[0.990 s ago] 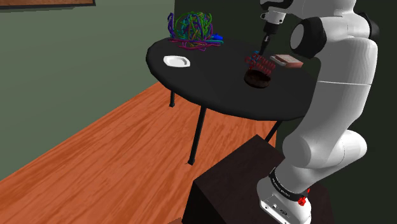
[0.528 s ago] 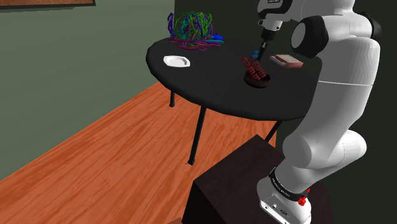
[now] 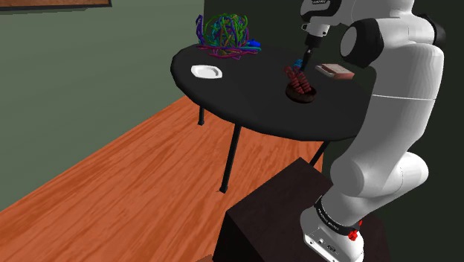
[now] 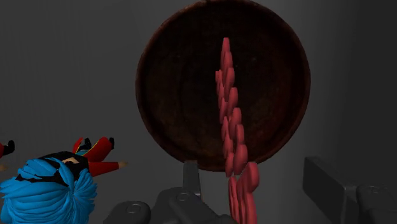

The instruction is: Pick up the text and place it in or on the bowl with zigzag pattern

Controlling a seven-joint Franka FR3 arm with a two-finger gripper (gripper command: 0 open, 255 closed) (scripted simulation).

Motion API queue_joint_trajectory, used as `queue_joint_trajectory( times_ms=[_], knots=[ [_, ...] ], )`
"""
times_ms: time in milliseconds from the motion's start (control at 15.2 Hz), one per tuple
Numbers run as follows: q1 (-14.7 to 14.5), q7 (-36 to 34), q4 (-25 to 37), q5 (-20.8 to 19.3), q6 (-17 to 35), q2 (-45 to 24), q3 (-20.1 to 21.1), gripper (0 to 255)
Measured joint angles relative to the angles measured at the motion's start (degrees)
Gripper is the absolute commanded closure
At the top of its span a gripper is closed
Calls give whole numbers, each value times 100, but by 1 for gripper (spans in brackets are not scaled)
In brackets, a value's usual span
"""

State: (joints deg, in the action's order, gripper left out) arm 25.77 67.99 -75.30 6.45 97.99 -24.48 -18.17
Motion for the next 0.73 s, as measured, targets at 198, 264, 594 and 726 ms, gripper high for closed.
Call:
queue_joint_trajectory(
  times_ms=[198,264,594,726],
  knots=[
    [0,0,0,0,0,0,0,0],
    [0,0,0,0,0,0,0,0],
    [108,6,924,46,-742,-175,-5,0],
    [110,-3,1001,47,-814,-184,-3,0]
  ],
)
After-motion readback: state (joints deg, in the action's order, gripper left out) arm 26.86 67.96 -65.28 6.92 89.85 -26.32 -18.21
